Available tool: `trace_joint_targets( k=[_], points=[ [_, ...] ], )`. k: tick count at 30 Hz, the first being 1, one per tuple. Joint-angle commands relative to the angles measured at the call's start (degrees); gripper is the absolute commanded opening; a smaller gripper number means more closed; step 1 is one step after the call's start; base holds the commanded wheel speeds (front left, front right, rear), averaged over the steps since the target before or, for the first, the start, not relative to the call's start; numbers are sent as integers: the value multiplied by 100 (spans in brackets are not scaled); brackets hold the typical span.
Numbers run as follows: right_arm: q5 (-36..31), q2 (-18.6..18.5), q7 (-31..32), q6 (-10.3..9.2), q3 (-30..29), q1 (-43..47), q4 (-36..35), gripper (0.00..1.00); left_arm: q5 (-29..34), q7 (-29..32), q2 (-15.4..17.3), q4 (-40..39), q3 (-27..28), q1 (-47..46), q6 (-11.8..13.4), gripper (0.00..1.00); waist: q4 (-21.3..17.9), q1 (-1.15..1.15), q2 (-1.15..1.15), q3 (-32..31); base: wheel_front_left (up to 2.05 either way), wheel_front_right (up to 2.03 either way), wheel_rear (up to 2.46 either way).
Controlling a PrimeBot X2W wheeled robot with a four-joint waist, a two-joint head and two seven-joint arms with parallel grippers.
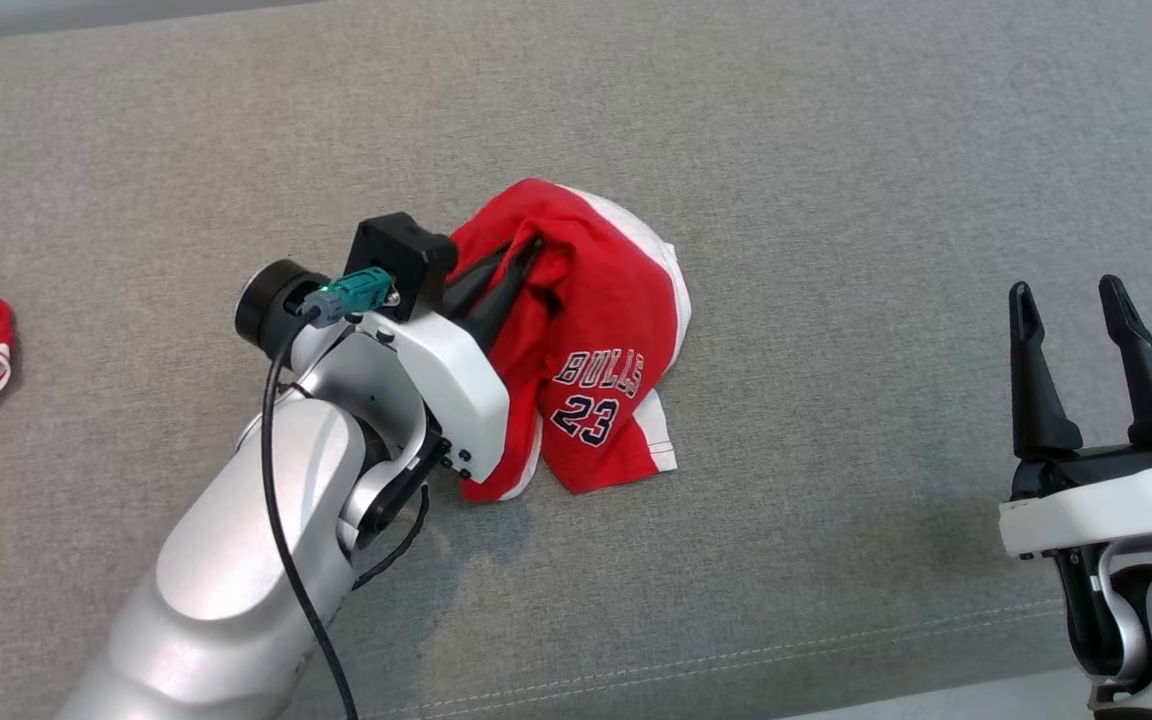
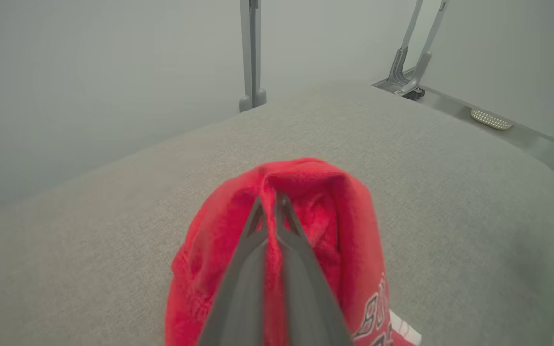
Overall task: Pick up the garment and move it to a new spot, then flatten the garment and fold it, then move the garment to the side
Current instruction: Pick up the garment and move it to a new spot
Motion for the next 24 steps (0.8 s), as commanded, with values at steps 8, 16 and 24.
trace_joint_targets(
  k=[8,16,24],
  points=[
    [132,40,-182,41,281,7,107,100,-233,-170,32,1058,270,-117,-51,0,-254,0,0,31,0,0,0],
    [168,36,-226,41,304,23,222,100,-288,-667,32,1528,422,-231,-28,100,-209,0,0,-72,0,0,0],
    [143,15,-234,41,256,114,245,100,-425,-1114,297,1015,841,3,288,100,35,0,0,-330,0,0,0]
  ],
)
